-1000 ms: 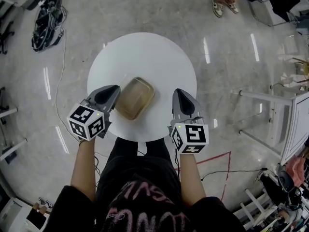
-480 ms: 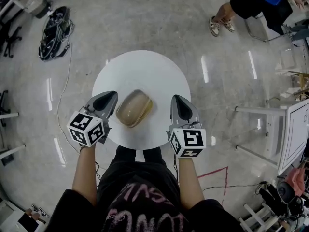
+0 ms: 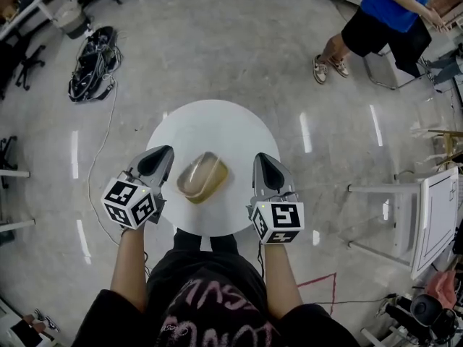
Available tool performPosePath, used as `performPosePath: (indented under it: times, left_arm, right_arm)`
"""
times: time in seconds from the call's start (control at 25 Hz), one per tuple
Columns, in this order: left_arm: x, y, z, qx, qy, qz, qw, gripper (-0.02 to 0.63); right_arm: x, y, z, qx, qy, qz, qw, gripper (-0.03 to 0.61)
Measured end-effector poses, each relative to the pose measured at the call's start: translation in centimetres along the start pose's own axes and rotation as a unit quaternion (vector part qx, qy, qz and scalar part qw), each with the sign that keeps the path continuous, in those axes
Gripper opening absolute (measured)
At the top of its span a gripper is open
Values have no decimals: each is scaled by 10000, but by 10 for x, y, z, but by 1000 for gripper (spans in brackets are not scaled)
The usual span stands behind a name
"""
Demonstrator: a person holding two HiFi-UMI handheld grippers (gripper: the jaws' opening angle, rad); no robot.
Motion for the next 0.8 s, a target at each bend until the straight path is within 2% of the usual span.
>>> performPosePath:
  times: [0.2, 0.56, 0.8]
  left_arm:
    - [19, 17, 3, 194, -26, 317, 9993, 23]
    - [57, 34, 31, 405, -124, 642, 9970, 23]
    - [66, 33, 49, 490, -236, 886, 9946, 23]
  right_arm:
    - [19, 6, -5, 112, 103, 181, 9997, 12]
    - [59, 28, 2, 228, 209, 396, 9987, 12]
    - [69, 36, 14, 319, 316, 578, 9973, 12]
Point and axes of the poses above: the fingertips, and each gripper's own axes: y backward along the fingers, z to its right, x out of its top, the point moved 6 cm from there along y, backward along the fingers, and after that the axes turned 2 degrees about -z, right-handed, at the moved point
